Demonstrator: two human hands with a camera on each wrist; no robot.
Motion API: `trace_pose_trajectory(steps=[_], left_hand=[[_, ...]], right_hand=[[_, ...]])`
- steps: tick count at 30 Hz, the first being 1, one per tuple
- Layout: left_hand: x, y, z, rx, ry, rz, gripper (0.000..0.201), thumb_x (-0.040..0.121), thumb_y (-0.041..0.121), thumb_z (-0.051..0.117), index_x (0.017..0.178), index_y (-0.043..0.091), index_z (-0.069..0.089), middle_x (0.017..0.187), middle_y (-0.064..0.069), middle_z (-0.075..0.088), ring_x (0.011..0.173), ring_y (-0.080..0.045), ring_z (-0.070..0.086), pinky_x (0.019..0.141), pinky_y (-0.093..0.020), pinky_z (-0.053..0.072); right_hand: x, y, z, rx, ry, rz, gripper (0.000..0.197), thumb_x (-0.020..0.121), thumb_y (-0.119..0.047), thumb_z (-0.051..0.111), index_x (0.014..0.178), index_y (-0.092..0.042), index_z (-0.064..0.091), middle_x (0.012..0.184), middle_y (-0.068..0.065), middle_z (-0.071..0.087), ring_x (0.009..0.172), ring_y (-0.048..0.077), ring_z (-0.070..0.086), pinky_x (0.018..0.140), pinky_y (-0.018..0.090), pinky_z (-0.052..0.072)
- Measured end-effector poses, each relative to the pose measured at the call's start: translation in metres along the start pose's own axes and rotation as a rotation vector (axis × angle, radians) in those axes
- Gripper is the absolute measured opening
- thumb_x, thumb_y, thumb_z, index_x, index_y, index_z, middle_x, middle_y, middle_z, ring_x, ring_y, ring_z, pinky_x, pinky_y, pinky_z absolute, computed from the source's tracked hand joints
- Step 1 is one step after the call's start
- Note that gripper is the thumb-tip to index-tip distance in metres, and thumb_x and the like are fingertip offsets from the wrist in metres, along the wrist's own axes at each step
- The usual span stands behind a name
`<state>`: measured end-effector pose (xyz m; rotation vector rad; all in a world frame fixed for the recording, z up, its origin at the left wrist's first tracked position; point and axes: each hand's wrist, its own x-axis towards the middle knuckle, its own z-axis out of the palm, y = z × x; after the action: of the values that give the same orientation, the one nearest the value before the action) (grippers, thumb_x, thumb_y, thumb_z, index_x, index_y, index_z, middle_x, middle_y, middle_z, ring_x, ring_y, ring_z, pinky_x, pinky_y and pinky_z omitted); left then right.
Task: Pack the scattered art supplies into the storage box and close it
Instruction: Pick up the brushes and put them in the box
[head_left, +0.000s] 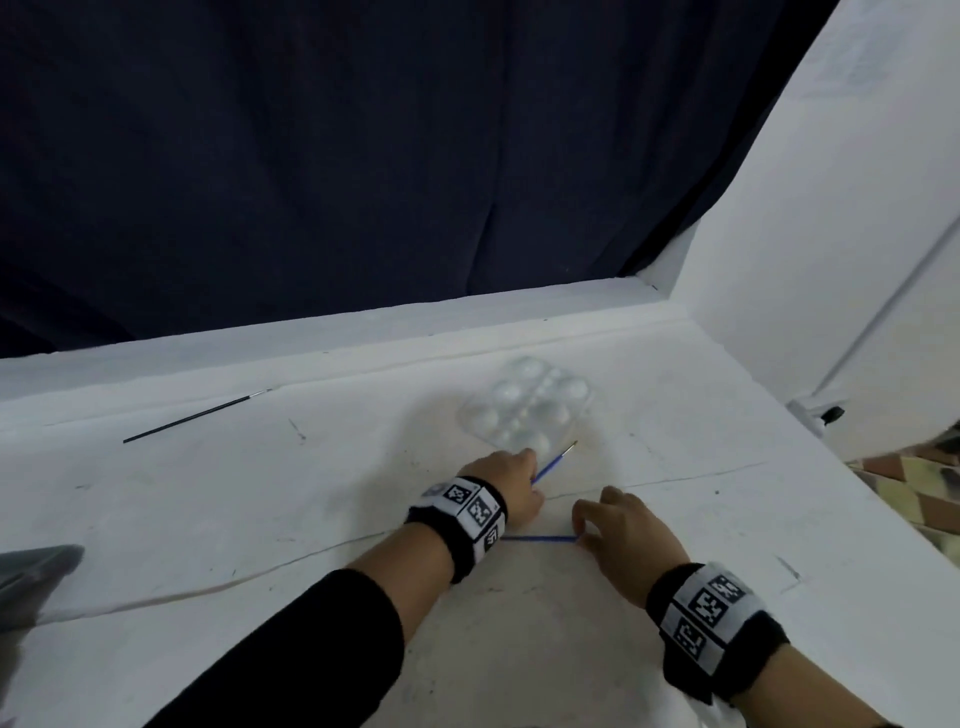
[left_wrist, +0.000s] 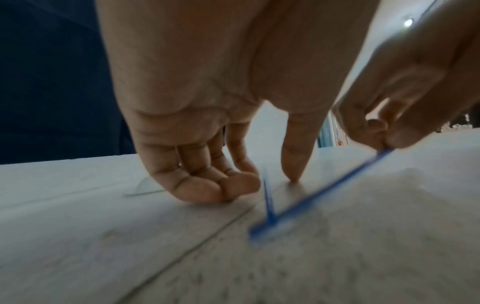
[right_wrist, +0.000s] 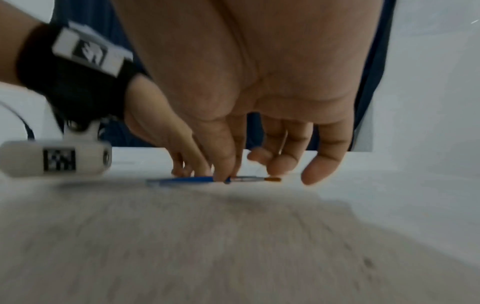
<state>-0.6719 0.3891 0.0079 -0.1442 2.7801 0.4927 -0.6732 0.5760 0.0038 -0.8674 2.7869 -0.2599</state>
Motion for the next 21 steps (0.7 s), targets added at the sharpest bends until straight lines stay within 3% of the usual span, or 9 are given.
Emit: trace_pose_trajectory(steps=[2,7,11,16,21], left_hand=[[0.007,0.003,0.0,0.046,0.011,-0.01,0.033,0.09,0.035,0.061,0.115,0.014,0.054,0.117,-0.009,0.061,0.101,-0.031,0.062,0.089,-0.043,0.054],[0.011,-0.004,-0.008,0.031,-0.003,0.006,0.021,0.09,0.025,0.06,0.103,0.009,0.065,0.109,-0.011,0.068,0.096,-0.03,0.067,0.086,-0.039,0.057],[-0.002,-0.022,-0.016,0.011,0.046,0.025,0.019,0.093,0.027,0.054,0.097,0.01,0.063,0.101,-0.011,0.069,0.091,-0.03,0.066,0.081,-0.037,0.056],[-0.007,-0.024,-0.011,0.026,-0.037,0.032,0.035,0.081,0.046,0.075,0.101,0.021,0.061,0.11,-0.002,0.065,0.099,-0.025,0.062,0.082,-0.033,0.051],[-0.008,-0.023,-0.006,-0.039,-0.005,0.067,0.027,0.081,0.037,0.075,0.099,0.019,0.065,0.108,-0.002,0.068,0.097,-0.023,0.064,0.084,-0.033,0.054]], right_hand=[[-0.004,0.001,-0.007,0.002,0.019,0.04,0.008,0.097,-0.024,0.049,0.099,-0.024,0.057,0.099,-0.001,0.049,0.097,0.023,0.053,0.079,0.033,0.048],[-0.011,-0.001,-0.025,0.322,0.032,0.079,0.017,0.091,-0.015,0.058,0.077,-0.023,0.055,0.08,-0.003,0.067,0.075,0.017,0.064,0.07,0.028,0.052],[-0.009,-0.02,-0.034,0.521,0.176,0.038,0.022,0.08,-0.011,0.067,0.065,-0.028,0.063,0.064,-0.009,0.066,0.064,0.004,0.064,0.06,0.013,0.046],[-0.005,-0.038,-0.038,0.715,0.275,0.122,0.018,0.079,-0.013,0.068,0.065,-0.024,0.07,0.061,-0.006,0.069,0.062,0.009,0.065,0.062,0.024,0.052],[-0.013,-0.031,-0.025,1.145,0.327,0.276,0.012,0.084,-0.005,0.071,0.073,-0.009,0.074,0.065,0.009,0.069,0.065,0.022,0.065,0.067,0.037,0.055]])
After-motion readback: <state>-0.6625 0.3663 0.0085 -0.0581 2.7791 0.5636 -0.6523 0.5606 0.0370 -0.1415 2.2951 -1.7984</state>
